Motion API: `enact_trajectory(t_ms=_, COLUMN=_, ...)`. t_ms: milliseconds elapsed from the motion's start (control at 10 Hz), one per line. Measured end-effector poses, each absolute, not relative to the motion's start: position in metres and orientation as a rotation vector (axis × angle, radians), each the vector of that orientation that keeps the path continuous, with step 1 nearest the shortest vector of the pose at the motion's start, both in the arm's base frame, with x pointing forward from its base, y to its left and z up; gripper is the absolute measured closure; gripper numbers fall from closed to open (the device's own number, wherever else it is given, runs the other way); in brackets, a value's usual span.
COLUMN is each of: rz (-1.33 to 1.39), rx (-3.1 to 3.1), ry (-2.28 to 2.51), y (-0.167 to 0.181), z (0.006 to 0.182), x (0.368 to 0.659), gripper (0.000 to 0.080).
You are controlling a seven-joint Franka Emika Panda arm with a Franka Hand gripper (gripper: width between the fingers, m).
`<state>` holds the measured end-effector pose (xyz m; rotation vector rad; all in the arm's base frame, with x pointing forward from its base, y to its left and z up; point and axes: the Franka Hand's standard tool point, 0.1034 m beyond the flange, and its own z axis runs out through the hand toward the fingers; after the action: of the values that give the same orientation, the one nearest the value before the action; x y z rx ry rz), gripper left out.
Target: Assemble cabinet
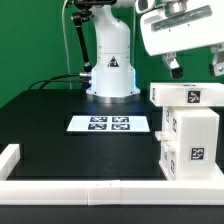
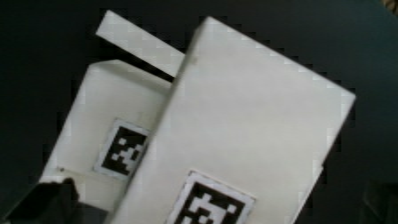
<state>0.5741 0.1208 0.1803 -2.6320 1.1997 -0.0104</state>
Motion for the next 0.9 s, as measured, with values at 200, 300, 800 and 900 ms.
enact_trajectory(t_ms=200, rz=-0.029, rx=-2.718, ry=0.996, y=0.1211, z=0.181, x=0.5747, gripper=0.0002)
enact_trajectory(t_ms=300, rz=-0.043, rx=-2.759, ry=0.881, y=0.1211, z=0.1807, x=0.5746, gripper=0.0002)
enact_trajectory(t_ms=800, rz=-0.156, rx=-3.002, ry=-0.103, y=0.1247, z=0.1796, x=0.5733, gripper=0.0002)
enact_trajectory(t_ms=900, rz=-0.165, rx=-3.014, ry=-0.272, y=0.1257, z=0.1794, x=0.5741, gripper=0.0002)
